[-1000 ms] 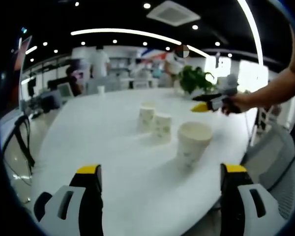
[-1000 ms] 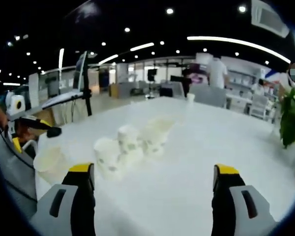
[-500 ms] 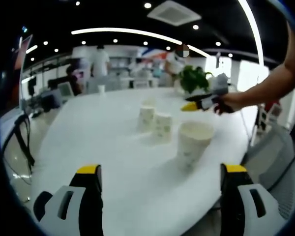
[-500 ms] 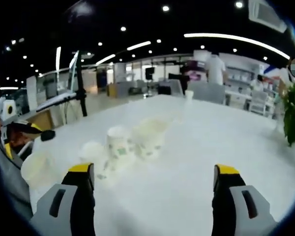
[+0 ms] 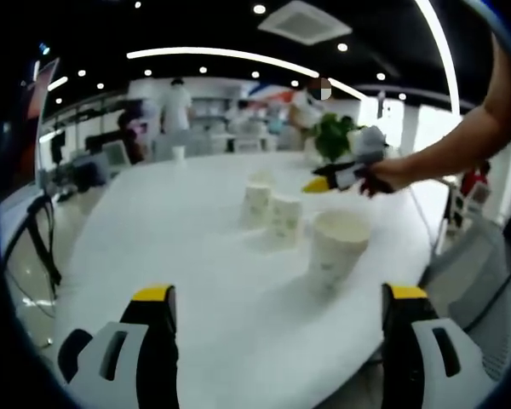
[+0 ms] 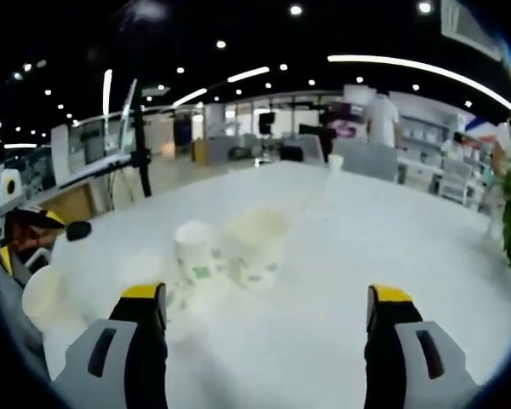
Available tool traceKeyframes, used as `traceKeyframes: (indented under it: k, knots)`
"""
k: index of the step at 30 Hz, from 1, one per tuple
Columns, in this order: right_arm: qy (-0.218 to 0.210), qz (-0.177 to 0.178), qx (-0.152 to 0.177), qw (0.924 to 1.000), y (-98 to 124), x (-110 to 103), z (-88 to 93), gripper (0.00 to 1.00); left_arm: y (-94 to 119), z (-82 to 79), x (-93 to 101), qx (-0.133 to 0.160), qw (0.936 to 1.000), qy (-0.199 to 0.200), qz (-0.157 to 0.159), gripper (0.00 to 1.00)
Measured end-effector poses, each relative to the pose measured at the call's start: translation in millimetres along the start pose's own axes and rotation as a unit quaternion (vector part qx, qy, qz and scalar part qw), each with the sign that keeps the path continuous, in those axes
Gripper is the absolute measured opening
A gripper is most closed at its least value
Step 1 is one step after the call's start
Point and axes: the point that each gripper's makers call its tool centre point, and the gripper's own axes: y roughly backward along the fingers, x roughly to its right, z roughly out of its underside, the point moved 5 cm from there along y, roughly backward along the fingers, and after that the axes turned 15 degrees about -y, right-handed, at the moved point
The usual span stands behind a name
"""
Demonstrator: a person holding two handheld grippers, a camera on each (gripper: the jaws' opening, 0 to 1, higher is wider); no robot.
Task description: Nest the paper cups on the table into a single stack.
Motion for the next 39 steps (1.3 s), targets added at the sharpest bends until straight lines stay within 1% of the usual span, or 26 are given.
traceKeyframes:
  k: [4, 10, 13, 15, 20, 30, 34, 39]
  knots:
    - [0.0, 0.0, 0.001, 1.0, -8.4, 3.9, -5.9, 0.95, -0.9, -0.3, -0.2, -0.001, 1.0, 0.001, 0.001, 1.0]
    - [-0.003, 0.003, -0.005, 1.0, -18.6, 10.5, -6.1, 0.92, -1.4, -0.7, -0.9, -0.003, 1.0, 0.002, -0.001, 1.0]
    - [-0.003, 0.001, -0.008, 1.0, -22.6, 10.2, -4.5, 0.91, -1.7, -0.1, -1.5, -0.003, 1.0, 0.004, -0.002, 1.0]
    - [-0.002, 0.003, -0.011, 0.9999, -27.1, 11.2, -3.8, 0.87, -2.0, -0.3, -1.4, -0.003, 1.0, 0.005, -0.001, 1.0]
    - [-0.012, 0.008, -0.003, 0.9999, -38.8, 11.5, -8.0, 0.85, -2.6, -0.4, -0.5, -0.005, 1.0, 0.004, 0.002, 1.0]
    - [0.001, 0.008, -0.021, 0.9997, -62.5, 6.7, -7.6, 0.78, -2.4, 0.2, -0.7, -0.005, 1.0, 0.008, 0.001, 1.0]
    - [0.005, 0.008, -0.027, 0.9996, -68.8, 7.3, -6.5, 0.75, -2.5, 0.6, -0.2, -0.006, 0.9999, 0.009, 0.0, 1.0]
    - [-0.004, 0.009, -0.021, 0.9997, -74.0, 7.6, -8.5, 0.7, -2.7, 1.3, 0.8, -0.007, 0.9999, 0.01, 0.001, 1.0]
